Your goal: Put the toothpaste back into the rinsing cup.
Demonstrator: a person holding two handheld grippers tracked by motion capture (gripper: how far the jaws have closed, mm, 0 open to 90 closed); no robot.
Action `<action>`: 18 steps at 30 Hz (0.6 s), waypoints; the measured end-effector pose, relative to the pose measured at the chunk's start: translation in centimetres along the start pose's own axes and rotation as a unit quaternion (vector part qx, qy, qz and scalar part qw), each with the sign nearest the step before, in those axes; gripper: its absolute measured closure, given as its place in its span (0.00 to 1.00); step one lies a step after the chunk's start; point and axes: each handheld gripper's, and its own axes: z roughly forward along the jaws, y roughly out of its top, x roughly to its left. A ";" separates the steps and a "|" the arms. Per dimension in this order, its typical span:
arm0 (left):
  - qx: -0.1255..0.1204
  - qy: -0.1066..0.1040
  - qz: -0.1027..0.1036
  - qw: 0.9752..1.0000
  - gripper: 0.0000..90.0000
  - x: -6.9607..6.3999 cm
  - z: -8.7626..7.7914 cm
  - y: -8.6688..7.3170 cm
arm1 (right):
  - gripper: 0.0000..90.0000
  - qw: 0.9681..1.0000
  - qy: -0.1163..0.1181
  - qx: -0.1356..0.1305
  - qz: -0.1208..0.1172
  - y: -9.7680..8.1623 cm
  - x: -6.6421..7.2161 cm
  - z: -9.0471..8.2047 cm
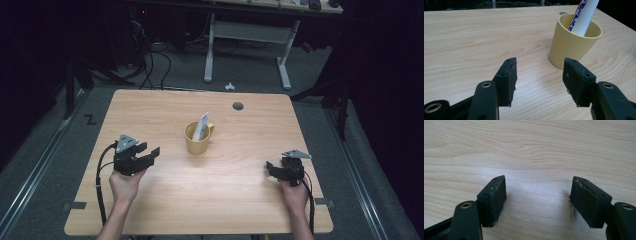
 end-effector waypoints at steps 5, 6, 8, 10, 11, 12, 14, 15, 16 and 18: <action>0.004 0.001 -0.004 1.000 0.50 0.2 0.0 -0.4 | 0.32 1.000 0.000 0.000 0.000 0.0 0.0 0.0; 0.006 0.002 -0.006 1.000 0.50 0.3 0.0 -0.5 | 0.32 1.000 0.000 0.000 0.000 0.0 0.0 0.0; 0.008 0.001 -0.009 1.000 0.50 0.4 0.1 -0.6 | 0.32 1.000 0.000 0.000 0.000 0.0 0.0 0.0; 0.009 0.000 -0.010 1.000 0.50 0.4 0.1 -0.7 | 0.32 1.000 0.000 0.000 0.000 0.0 0.0 0.0; 0.010 -0.001 -0.010 1.000 0.50 0.4 0.2 -0.7 | 0.32 1.000 0.000 0.000 0.000 0.0 0.0 0.0; 0.010 -0.001 -0.010 1.000 0.50 0.4 0.2 -0.8 | 0.32 1.000 0.000 0.000 0.000 0.0 0.0 0.0; 0.014 -0.001 -0.010 1.000 0.50 0.4 0.3 -0.9 | 0.32 1.000 0.000 0.000 0.000 0.0 0.0 0.0; 0.016 -0.001 -0.011 1.000 0.50 0.4 0.4 -1.0 | 0.32 1.000 0.000 0.000 0.000 0.0 0.0 0.0; 0.016 -0.001 -0.012 1.000 0.50 0.4 0.4 -1.0 | 0.32 1.000 0.000 0.000 0.000 0.0 0.0 0.0; 0.020 0.002 -0.009 1.000 0.50 0.4 0.5 -1.1 | 0.32 1.000 0.000 0.000 0.000 0.0 0.0 0.0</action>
